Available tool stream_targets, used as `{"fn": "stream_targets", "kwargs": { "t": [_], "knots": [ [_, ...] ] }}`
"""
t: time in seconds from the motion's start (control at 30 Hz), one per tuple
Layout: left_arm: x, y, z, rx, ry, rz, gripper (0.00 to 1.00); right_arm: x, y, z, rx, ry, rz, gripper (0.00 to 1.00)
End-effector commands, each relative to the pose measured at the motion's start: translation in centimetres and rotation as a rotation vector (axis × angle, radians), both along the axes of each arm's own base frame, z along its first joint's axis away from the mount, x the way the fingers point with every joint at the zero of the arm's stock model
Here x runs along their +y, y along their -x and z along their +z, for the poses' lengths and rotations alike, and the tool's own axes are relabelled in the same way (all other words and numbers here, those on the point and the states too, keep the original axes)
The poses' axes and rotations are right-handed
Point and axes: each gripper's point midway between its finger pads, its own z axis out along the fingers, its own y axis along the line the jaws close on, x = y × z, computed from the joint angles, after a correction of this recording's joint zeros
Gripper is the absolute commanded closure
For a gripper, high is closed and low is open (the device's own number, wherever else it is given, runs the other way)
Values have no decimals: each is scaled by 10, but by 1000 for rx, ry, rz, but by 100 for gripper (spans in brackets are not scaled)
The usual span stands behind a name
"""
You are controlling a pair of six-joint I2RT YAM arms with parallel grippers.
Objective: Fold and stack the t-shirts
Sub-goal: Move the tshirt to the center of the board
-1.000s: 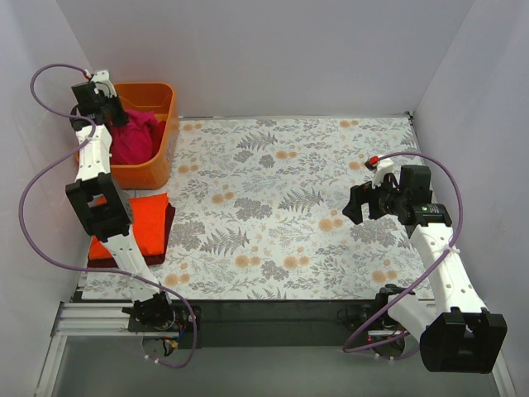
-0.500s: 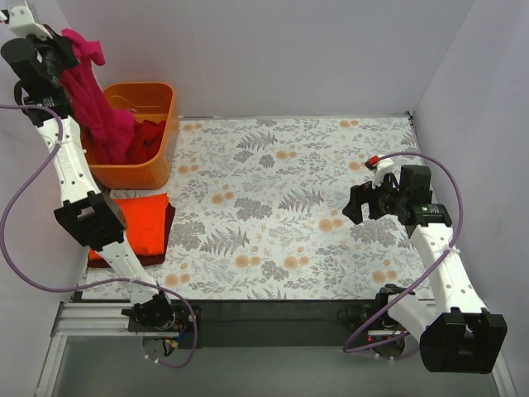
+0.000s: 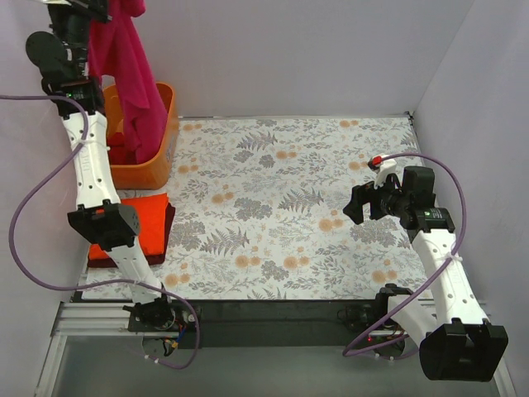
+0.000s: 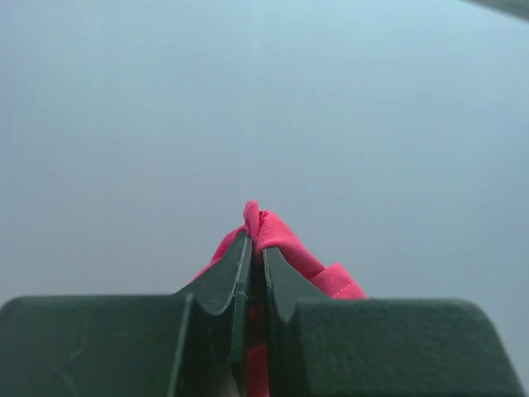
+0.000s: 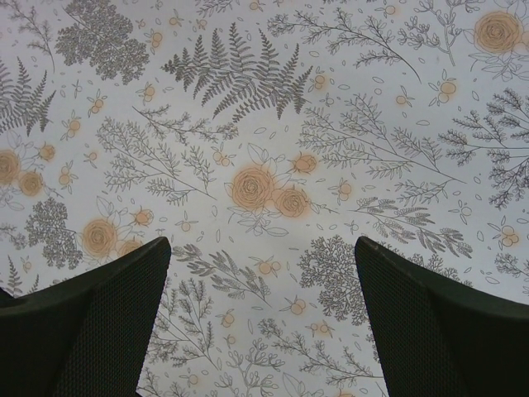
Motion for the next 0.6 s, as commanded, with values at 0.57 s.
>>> {"fn": "stream_targets", "kwargs": {
  "t": [0.57],
  "knots": [
    [-242, 169, 95, -663, -119, -308, 100, 6, -7, 36, -82, -38, 20, 2]
  ]
}}
